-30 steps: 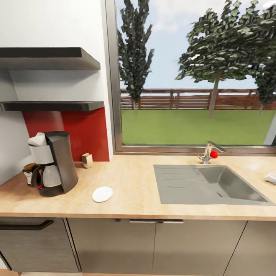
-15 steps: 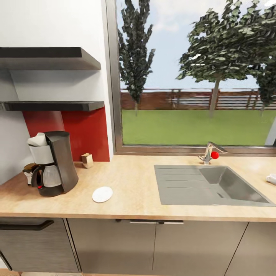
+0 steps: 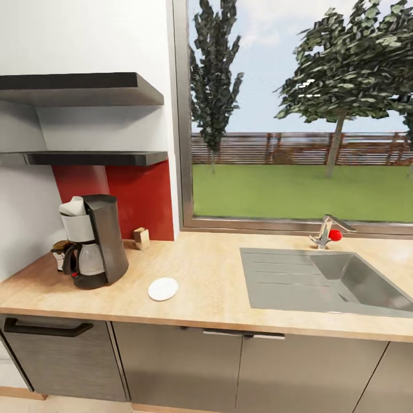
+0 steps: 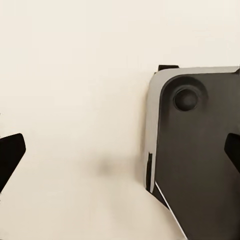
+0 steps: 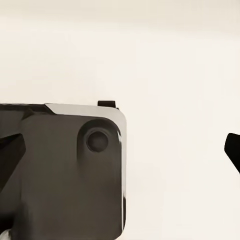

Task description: Set up a coffee station on the kitchen countertop: keep the coffee maker on the countertop, move the bottle of coffee from the kitchen shelf to the counter next to the coffee maker, place a paper coffee filter on top of the coffee maker, put the saucer next to the coffee maker with the coffee cup on the saucer, and place the electric kettle next to the coffee maker.

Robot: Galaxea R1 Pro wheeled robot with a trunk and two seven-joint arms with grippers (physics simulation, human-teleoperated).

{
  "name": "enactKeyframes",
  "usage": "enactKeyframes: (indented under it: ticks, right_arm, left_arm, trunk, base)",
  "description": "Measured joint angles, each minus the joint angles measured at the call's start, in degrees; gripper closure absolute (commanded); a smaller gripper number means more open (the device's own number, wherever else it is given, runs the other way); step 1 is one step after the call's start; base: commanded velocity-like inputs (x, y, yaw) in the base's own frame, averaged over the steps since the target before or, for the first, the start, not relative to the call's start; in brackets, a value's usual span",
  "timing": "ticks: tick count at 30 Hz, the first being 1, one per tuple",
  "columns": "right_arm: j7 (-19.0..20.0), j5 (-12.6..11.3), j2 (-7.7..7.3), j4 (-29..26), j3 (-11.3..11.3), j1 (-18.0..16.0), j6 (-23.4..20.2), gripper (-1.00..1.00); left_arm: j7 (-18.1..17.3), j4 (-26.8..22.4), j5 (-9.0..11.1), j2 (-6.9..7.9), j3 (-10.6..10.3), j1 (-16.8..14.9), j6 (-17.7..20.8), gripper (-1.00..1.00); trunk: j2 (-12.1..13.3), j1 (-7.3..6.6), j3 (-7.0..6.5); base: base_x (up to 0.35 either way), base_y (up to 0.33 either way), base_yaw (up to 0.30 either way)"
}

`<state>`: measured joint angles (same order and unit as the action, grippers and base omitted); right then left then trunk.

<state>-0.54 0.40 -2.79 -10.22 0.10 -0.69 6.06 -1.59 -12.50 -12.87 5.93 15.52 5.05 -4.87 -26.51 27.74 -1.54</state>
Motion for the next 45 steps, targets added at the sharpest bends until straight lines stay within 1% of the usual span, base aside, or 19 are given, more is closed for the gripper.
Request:
enactKeyframes:
  ticks: [6, 10, 14, 16, 19, 20, 22, 23, 25, 27, 28, 30, 31, 33, 34, 37, 39, 42, 45]
  right_arm:
    - [-0.01, 0.07, -0.01, -1.96, -0.02, 0.00, 0.00, -1.00]
    - [-0.01, 0.08, -0.02, -2.52, -0.02, 0.00, 0.01, -1.00]
    - [-0.01, 0.03, -0.02, -3.61, -0.02, 0.00, 0.07, -1.00]
    - [0.01, 0.03, -0.01, -5.26, -0.02, 0.00, 0.08, -1.00]
    - [0.18, -0.02, 0.19, -9.50, -0.01, -0.01, 0.08, -1.00]
    - [0.20, -0.03, 0.25, -10.31, -0.02, -0.01, 0.08, -1.00]
    - [0.26, -0.06, 0.72, -13.59, 0.02, -0.01, 0.10, -1.00]
    - [0.27, -0.07, 0.99, -14.43, 0.03, -0.01, 0.10, -1.00]
    - [0.32, -0.04, 2.54, -17.20, 0.08, -0.01, 0.15, -1.00]
    - [0.36, 0.02, 4.36, -19.10, 0.30, 0.00, 0.17, -1.00]
    - [0.36, 0.03, 4.82, -19.50, 0.43, 0.00, 0.17, -1.00]
    - [0.35, 0.06, 6.27, -20.87, 1.78, 0.00, 0.37, -1.00]
    - [0.34, 0.06, 6.60, -21.17, 2.33, 0.00, 0.58, -1.00]
    - [0.32, 0.04, 7.80, -21.92, 5.17, 0.00, 2.26, -1.00]
    - [0.32, 0.03, 8.11, -22.03, 5.97, 0.01, 2.87, -1.00]
    - [0.25, 0.02, 9.32, -22.32, 10.23, 0.01, 6.00, -1.00]
    - [0.24, 0.01, 9.65, -22.36, 11.80, 0.01, 6.76, -1.00]
    - [0.23, -0.05, 9.99, -22.49, 13.40, 0.01, 7.34, -1.00]
    - [0.28, -0.06, 10.51, -23.05, 14.03, 0.01, 7.55, -1.00]
  left_arm:
    - [0.05, -2.26, 0.22, 0.38, 0.27, -0.06, -0.01, -1.00]
    - [0.01, -4.90, 0.35, 0.43, 0.35, -0.07, -0.47, -1.00]
    - [0.01, -9.42, 0.41, 0.45, 0.52, -0.06, -3.18, -1.00]
    - [0.01, -11.90, 0.47, 0.42, 0.60, -0.06, -4.32, -1.00]
    - [-0.08, -17.42, 0.71, 0.20, 0.83, -0.07, -5.65, -1.00]
    - [-0.08, -18.51, 0.79, 0.12, 0.87, -0.06, -5.80, -1.00]
    - [-0.15, -22.69, 1.93, -0.17, 1.20, -0.07, -6.49, -1.00]
    - [-0.20, -23.70, 2.43, -0.22, 1.27, -0.06, -6.74, -1.00]
    - [-0.42, -26.91, 4.89, -0.40, 1.39, -0.06, -7.80, -1.00]
    - [-0.55, -28.96, 7.62, -0.49, 1.28, -0.06, -9.44, -1.00]
    - [-0.57, -29.30, 8.24, -0.52, 1.24, -0.06, -10.00, -1.00]
    - [-0.61, -30.13, 10.37, -0.58, 1.17, -0.06, -12.60, -1.00]
    - [-0.62, -30.23, 10.85, -0.59, 1.17, -0.06, -13.32, -1.00]
    - [-0.63, -30.46, 12.22, -0.68, 1.14, -0.08, -15.89, -1.00]
    - [-0.63, -30.51, 12.44, -0.71, 1.13, -0.10, -16.45, -1.00]
    - [-0.64, -30.65, 13.04, -0.84, 1.13, -0.57, -18.34, -1.00]
    - [-0.64, -30.64, 13.15, -0.87, 1.15, -1.00, -18.68, -1.00]
    - [-0.64, -30.72, 13.23, -0.89, 1.11, -1.53, -18.92, -1.00]
    - [-0.56, -32.10, 13.28, -0.95, 1.12, -1.73, -19.00, -1.00]
  trunk:
    - [0.00, 0.00, 0.00]
    - [0.00, 0.00, 0.00]
    - [0.00, 0.00, -0.01]
    - [0.00, 0.00, 0.00]
    - [0.00, 0.00, -0.01]
    - [0.00, 0.00, 0.00]
    - [0.00, 0.00, -0.01]
    - [0.00, 0.00, 0.00]
    - [0.00, 0.00, -0.01]
    - [0.00, 0.00, 0.00]
    - [0.00, 0.00, 0.00]
    - [0.00, 0.00, 0.00]
    - [0.00, 0.00, 0.00]
    - [0.00, 0.00, 0.00]
    - [0.00, 0.00, 0.00]
    - [0.01, 0.01, 0.00]
    - [0.01, 0.02, 0.00]
    - [0.01, 0.03, 0.00]
    - [0.01, 0.03, 0.00]
  base:
    - [0.000, 0.000, 0.002]
    - [0.000, 0.000, 0.000]
    - [0.000, 0.000, 0.000]
    - [0.000, 0.000, 0.000]
    - [0.000, 0.000, 0.000]
    - [0.000, 0.000, 0.000]
    - [0.000, 0.000, 0.000]
    - [0.000, 0.000, 0.000]
    - [0.000, 0.000, 0.000]
    - [0.000, 0.000, 0.000]
    - [0.000, 0.000, 0.000]
    - [0.000, 0.000, 0.000]
    - [0.000, 0.000, 0.000]
    - [0.000, 0.000, 0.000]
    - [0.000, 0.000, 0.000]
    - [-0.075, 0.000, 0.000]
    - [-0.218, 0.000, 0.000]
    - [-0.287, 0.000, 0.000]
    - [-0.309, 0.000, 0.000]
